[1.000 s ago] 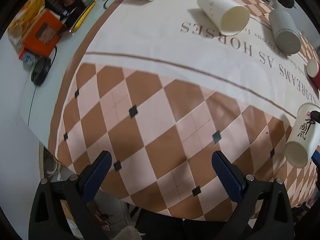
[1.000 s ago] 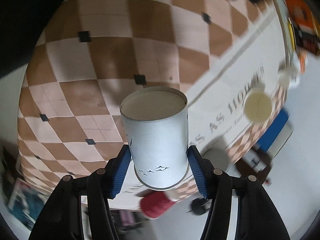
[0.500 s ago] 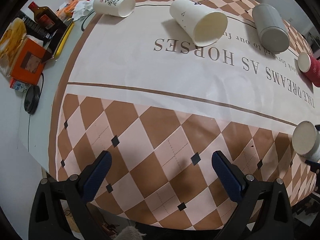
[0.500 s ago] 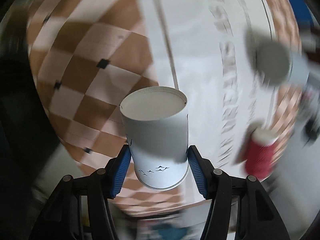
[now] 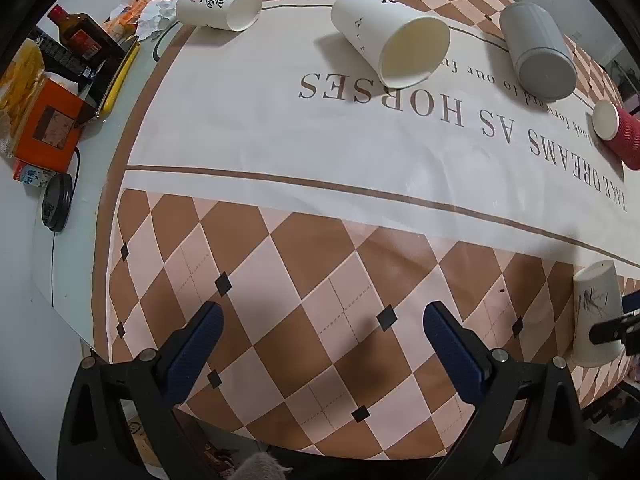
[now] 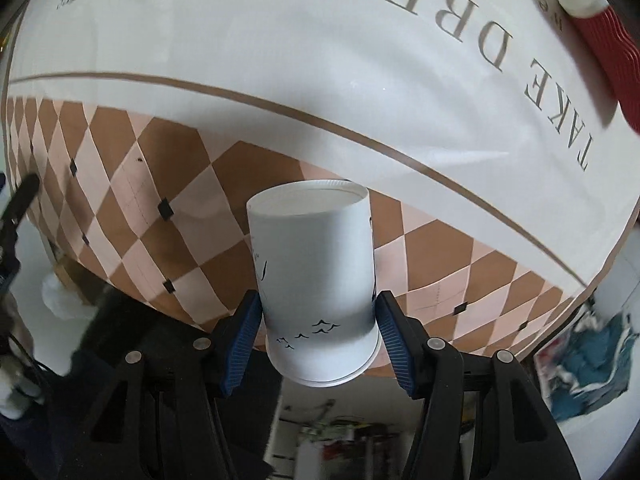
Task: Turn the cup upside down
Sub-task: 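Rotate the held white cup rim-down with the right tool, then lower the inverted white cup onto the tablecloth with the right tool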
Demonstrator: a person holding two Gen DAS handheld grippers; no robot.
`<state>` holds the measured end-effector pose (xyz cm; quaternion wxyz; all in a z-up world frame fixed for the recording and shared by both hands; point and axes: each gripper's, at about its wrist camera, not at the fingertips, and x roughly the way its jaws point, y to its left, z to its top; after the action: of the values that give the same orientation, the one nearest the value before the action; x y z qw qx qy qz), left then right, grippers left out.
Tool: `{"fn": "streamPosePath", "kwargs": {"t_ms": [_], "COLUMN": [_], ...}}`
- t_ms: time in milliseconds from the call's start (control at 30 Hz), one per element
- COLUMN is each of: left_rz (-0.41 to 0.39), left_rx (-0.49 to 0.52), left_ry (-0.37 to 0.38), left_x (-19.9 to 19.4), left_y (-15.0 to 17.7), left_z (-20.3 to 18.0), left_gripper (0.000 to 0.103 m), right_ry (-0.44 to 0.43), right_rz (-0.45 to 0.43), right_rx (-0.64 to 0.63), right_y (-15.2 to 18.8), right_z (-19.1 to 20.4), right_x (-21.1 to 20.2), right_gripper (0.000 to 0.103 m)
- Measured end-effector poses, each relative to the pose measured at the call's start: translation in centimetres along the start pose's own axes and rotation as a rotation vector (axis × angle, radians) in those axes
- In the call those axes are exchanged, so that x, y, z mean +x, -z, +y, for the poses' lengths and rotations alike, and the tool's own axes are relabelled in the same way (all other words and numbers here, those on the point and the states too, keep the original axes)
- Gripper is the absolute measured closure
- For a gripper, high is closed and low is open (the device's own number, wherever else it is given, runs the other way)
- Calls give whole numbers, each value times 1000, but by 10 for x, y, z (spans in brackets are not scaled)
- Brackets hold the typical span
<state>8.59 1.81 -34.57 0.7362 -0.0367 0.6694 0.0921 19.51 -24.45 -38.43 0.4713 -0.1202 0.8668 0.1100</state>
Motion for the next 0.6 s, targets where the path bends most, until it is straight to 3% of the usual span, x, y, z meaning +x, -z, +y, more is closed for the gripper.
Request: {"fn": "streamPosePath", "kwargs": {"t_ms": [100, 133, 300, 333, 367, 467, 600], "left_rz": [4, 4, 0, 1, 2, -1, -9], "left_rx": [3, 6, 29, 33, 37, 47, 27], "left_ry": [5, 4, 4, 4, 2, 9, 67], "left_x": [-1, -1, -6, -7, -8, -10, -9], "left_y": [1, 2, 8, 8, 9, 9, 6], "left_z": [-2, -3, -14, -16, -19, -23, -29], "left_gripper": [1, 1, 1, 1, 1, 1, 1], "right_ry": [13, 39, 38, 31, 24, 1, -45], "right_rz": [4, -9, -126, -134, -138, -208, -430], "right_rx": [11, 6, -33, -33, -37, -14, 27], "right_y": [-1, -1, -5, -5, -11, -7, 13], "right_z": [-5, -5, 0, 3, 5, 6, 6], "right_x": [2, 0, -23, -22, -24, -29, -56], "right_gripper": [29, 18, 17, 22, 45, 45, 45]}}
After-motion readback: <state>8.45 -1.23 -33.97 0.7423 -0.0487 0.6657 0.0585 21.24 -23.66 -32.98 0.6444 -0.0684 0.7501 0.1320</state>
